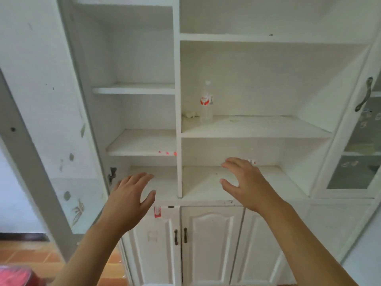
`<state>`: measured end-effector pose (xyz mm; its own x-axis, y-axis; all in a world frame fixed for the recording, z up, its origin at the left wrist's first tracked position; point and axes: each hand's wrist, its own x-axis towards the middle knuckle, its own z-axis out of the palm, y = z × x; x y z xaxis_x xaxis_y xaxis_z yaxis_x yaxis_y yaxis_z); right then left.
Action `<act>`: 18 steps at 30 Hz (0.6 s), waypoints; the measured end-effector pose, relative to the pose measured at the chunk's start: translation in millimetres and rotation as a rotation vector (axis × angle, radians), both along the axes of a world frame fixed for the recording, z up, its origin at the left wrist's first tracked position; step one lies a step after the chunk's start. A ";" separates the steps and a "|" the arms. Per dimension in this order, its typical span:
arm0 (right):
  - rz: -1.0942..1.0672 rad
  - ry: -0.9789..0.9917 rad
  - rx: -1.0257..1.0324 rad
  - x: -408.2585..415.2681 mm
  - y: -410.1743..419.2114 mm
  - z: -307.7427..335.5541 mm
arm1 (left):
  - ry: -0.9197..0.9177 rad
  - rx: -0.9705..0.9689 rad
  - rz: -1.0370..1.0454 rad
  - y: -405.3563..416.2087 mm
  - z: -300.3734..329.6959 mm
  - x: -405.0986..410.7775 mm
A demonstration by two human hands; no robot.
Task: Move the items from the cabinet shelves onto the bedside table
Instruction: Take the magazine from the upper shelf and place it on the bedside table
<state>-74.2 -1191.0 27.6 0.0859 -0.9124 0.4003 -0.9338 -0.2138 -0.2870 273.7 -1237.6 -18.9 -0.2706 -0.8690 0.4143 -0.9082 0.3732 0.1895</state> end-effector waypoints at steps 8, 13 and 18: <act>0.179 0.018 -0.032 -16.6 -124.5 25.9 | 0.066 -0.025 0.104 -78.7 8.0 -22.4; 0.305 0.007 -0.076 -26.1 -194.2 55.3 | 0.055 -0.113 0.169 -122.9 32.3 -39.0; 0.462 0.084 -0.166 -23.3 -253.1 87.0 | -0.017 -0.218 0.277 -148.2 62.9 -43.5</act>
